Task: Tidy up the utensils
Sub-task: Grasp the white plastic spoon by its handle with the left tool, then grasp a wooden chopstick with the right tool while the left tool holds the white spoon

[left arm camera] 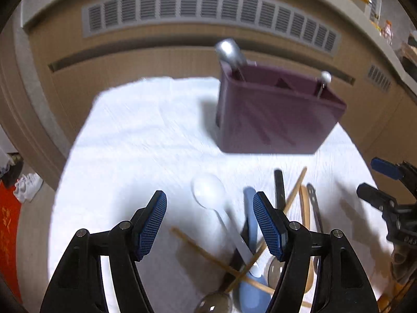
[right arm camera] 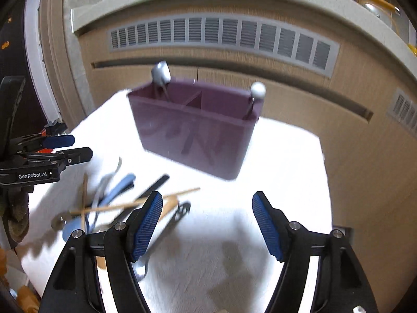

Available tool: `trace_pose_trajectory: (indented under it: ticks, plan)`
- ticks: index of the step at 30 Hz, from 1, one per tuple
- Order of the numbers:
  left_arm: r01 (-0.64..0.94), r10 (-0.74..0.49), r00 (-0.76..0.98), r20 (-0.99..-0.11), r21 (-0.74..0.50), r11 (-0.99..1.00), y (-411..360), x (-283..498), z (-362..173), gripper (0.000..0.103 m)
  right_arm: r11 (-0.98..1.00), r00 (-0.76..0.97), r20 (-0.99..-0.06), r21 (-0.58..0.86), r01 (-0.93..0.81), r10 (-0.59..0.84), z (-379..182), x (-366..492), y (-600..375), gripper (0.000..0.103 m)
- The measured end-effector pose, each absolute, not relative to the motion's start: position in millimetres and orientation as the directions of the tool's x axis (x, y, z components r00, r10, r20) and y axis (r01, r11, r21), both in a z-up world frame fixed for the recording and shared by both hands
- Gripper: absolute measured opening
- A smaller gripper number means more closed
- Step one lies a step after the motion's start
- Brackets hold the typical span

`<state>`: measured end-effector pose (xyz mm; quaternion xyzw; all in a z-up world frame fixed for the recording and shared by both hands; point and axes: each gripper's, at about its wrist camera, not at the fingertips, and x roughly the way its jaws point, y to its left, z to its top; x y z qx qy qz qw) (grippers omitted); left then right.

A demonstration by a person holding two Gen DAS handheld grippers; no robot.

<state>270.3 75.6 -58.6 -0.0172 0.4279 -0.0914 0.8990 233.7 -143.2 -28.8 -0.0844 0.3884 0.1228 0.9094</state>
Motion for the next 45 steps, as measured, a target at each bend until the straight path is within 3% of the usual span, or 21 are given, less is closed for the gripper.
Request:
trace_pose_trajectory:
  ticks: [4, 8, 13, 16, 17, 29, 38, 40, 41, 43, 45]
  plan:
    - [0.113, -0.17, 0.597, -0.784, -0.127, 0.985, 66.8, 283.5, -75.9, 0.066, 0.955, 0.652, -0.743, -0.057, -0.29, 0.154, -41.4, 224.5, -142.8, 0.068]
    - [0.066, -0.141, 0.574, -0.807, -0.126, 0.99, 64.7, 302.7, -92.1, 0.056, 0.955, 0.644, -0.746, -0.039, -0.293, 0.167, -46.4, 218.1, -144.7, 0.068]
    - [0.064, -0.106, 0.562, -0.82, -0.085, 0.994, 57.5, 313.9, -102.1, 0.055, 0.952, 0.64, -0.746, -0.028, -0.304, 0.182, -51.2, 216.5, -144.2, 0.068]
    - [0.078, -0.078, 0.573, -0.816, -0.041, 0.996, 50.2, 313.5, -102.3, 0.037, 0.951, 0.634, -0.751, -0.025, -0.309, 0.186, -53.7, 217.2, -142.4, 0.068]
    - [0.087, -0.088, 0.573, -0.815, -0.046, 0.995, 49.6, 312.8, -101.6, 0.036, 0.95, 0.632, -0.752, -0.024, -0.311, 0.188, -54.0, 216.5, -141.8, 0.068]
    - [0.099, -0.14, 0.739, -0.659, -0.1, 0.99, 87.5, 247.2, -35.8, 0.036, 0.923, 0.623, -0.753, -0.055, -0.38, 0.211, -46.5, 213.9, -117.6, 0.068]
    - [0.032, -0.117, 0.817, -0.564, -0.158, 0.987, 136.0, 231.5, -5.2, 0.036, 0.789, 0.48, -0.793, 0.002, -0.614, 0.375, -46.0, 207.9, -48.8, 0.068]
    - [0.02, -0.104, 0.826, -0.554, -0.156, 0.988, 141.4, 227.3, -4.9, 0.036, 0.757, 0.447, -0.804, 0.005, -0.654, 0.392, -48.4, 209.2, -31.6, 0.059]
    - [0.015, -0.1, 0.829, -0.551, -0.157, 0.988, 145.5, 226.0, -4.8, 0.036, 0.744, 0.437, -0.809, 0.0, -0.668, 0.393, -50.2, 209.9, -23.7, 0.044]
    - [0.011, -0.103, 0.83, -0.549, -0.168, 0.986, 151.8, 223.9, -6.9, 0.036, 0.724, 0.414, -0.822, -0.003, -0.69, 0.391, -54.7, 217.6, -7.6, 0.023]
    - [0.001, -0.101, 0.83, -0.548, -0.181, 0.983, 157.8, 221.7, -8.6, 0.036, 0.715, 0.393, -0.831, 0.009, -0.699, 0.394, -57.8, 228.6, 4.7, 0.021]
